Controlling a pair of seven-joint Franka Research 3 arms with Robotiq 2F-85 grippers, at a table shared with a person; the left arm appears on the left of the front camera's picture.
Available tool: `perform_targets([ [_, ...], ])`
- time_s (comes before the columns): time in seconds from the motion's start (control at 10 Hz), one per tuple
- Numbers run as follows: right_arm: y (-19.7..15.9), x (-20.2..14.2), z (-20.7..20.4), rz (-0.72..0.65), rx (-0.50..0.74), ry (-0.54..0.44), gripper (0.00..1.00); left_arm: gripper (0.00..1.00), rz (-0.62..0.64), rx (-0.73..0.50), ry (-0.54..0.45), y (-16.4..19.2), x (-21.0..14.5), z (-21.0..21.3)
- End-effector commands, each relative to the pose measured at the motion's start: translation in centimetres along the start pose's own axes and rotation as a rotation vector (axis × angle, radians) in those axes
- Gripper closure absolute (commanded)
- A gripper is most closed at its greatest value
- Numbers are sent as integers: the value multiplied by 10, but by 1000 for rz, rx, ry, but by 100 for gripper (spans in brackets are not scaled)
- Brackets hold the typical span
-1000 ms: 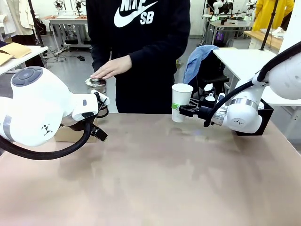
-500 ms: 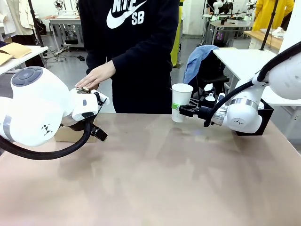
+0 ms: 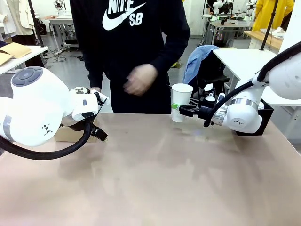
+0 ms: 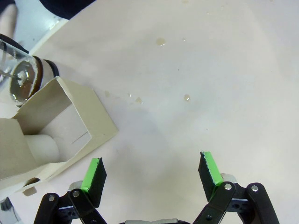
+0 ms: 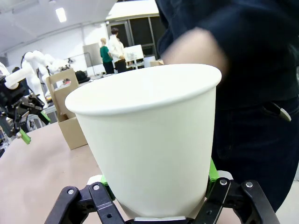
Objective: Pour a drink into a cup and package it in a carrier.
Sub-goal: When a person places the Paper Cup Lid on the 600 ml Paper Cup , lift the 600 ml Paper Cup.
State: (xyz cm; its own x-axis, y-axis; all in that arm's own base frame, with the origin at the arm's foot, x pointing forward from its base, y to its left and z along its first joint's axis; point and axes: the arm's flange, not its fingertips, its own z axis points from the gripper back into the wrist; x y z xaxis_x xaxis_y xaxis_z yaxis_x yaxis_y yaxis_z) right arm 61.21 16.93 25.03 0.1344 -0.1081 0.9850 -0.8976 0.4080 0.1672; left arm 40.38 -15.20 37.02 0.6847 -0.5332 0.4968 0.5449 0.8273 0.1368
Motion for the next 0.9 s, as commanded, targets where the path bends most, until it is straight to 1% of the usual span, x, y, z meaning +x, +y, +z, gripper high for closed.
perform_targets([
  [0.0,1,5,-1,-4,-10,-14,19,0,0,-2,-1,0,0,0],
  [0.8,1,5,-1,-4,-10,-14,19,0,0,-2,-1,0,0,0],
])
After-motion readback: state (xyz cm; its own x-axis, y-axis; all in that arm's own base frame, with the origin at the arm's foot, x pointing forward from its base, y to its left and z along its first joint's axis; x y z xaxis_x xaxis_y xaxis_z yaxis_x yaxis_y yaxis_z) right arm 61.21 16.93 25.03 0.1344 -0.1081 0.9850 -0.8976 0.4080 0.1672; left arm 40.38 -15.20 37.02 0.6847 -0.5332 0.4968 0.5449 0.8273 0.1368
